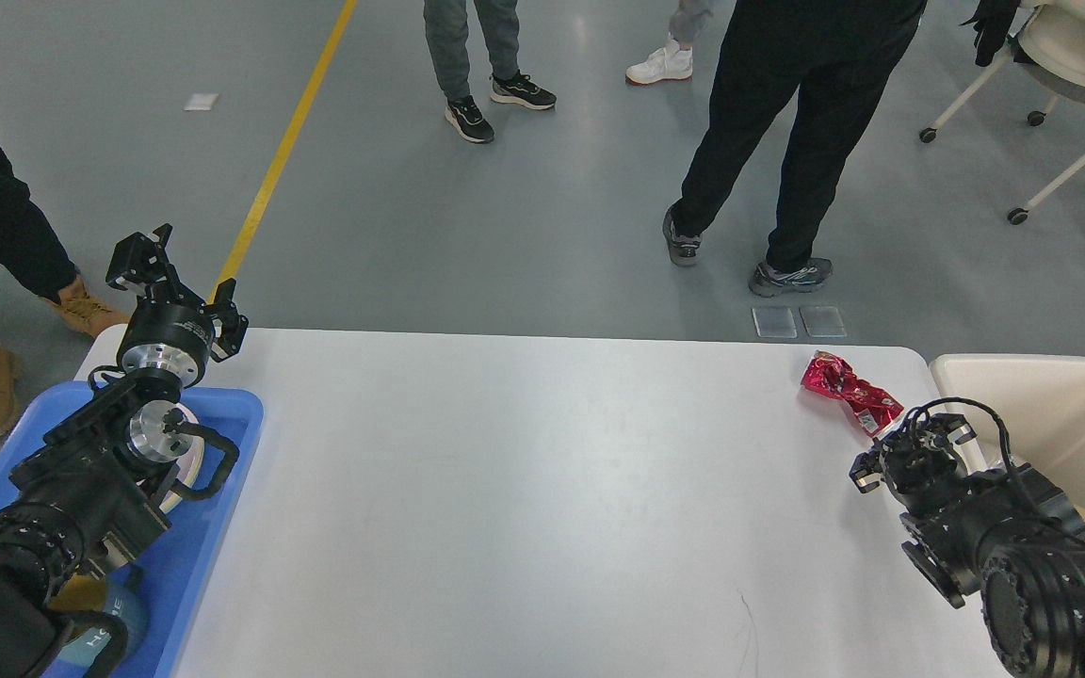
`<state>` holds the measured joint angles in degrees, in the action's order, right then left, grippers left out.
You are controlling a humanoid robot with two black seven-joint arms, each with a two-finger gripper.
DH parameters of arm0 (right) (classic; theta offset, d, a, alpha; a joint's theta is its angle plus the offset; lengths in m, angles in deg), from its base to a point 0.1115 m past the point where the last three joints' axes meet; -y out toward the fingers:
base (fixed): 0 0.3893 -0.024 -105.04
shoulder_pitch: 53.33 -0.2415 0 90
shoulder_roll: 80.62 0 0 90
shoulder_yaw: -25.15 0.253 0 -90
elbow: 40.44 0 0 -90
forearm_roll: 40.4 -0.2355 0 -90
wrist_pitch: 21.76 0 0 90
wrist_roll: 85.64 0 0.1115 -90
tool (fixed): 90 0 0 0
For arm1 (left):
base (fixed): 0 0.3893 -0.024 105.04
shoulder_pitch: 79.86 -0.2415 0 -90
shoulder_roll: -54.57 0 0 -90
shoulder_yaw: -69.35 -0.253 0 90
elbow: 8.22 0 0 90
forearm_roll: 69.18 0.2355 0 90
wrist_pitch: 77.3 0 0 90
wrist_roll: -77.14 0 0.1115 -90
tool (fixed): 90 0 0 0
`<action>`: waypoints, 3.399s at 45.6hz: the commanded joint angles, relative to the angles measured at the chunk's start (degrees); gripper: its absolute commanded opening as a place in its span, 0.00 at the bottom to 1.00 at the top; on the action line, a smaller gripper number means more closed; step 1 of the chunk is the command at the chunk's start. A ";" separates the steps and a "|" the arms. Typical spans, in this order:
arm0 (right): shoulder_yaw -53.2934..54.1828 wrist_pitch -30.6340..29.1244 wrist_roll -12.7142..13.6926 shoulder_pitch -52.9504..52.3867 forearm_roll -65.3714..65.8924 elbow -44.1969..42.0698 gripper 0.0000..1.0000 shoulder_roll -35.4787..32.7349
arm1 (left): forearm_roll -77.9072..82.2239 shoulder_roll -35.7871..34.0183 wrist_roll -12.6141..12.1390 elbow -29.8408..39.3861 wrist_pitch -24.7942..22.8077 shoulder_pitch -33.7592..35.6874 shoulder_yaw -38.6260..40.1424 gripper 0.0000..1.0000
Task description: Tidy desktop
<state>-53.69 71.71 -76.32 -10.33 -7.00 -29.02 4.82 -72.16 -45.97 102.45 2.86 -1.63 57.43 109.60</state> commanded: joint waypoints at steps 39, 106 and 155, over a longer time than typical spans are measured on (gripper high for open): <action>14.50 -13.22 0.08 -31.66 -7.80 46.39 1.00 -17.67 | 0.00 -0.01 0.01 0.00 0.00 0.00 0.00 0.96; 13.36 -58.47 0.96 -78.34 -38.50 55.73 1.00 -18.73 | 0.00 -0.01 0.01 0.00 0.00 0.00 0.00 0.96; 12.48 -58.47 0.96 -67.97 -38.23 53.53 1.00 -22.25 | 0.00 -0.01 0.01 0.00 0.00 0.00 0.09 0.96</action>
<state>-41.27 13.25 -75.35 -78.30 -45.23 24.60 -17.49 -72.16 -45.97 102.44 2.86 -1.63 57.43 109.60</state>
